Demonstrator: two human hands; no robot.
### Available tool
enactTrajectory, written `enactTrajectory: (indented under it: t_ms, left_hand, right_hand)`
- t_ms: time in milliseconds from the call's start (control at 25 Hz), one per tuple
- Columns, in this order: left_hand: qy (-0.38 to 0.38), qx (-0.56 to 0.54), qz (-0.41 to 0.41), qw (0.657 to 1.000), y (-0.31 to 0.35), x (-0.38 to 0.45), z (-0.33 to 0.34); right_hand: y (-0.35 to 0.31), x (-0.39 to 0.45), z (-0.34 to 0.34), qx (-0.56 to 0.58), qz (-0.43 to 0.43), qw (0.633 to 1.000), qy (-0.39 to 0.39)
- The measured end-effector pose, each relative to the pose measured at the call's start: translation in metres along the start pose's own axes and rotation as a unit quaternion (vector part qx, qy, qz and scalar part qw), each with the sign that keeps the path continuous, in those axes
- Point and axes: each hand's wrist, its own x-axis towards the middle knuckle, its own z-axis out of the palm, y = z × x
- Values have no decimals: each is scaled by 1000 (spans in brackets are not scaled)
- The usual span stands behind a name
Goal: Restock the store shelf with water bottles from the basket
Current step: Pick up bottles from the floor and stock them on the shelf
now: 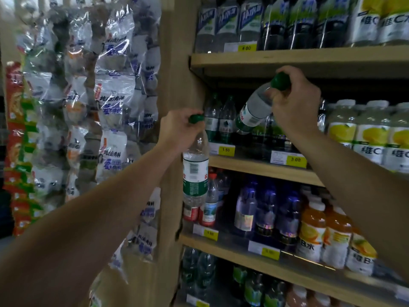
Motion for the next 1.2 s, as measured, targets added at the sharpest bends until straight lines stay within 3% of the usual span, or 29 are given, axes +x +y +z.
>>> enactTrajectory:
  t_ms: [360,720,920,1200]
  left_hand:
    - [-8,-125,-53,991,-40,57,27]
    - [16,-110,-58,992,-54,65,46]
    - [29,-93,-53,994,-55,72,54]
    - [7,-75,-51,996,-61,71,56]
  right_hand:
    - [25,37,95,-71,66,991,-97]
    - [52,87,160,-17,89,990,-104]
    - [77,74,194,-5,103,971,-214]
    - [91,55,187,-27,71,965,-253]
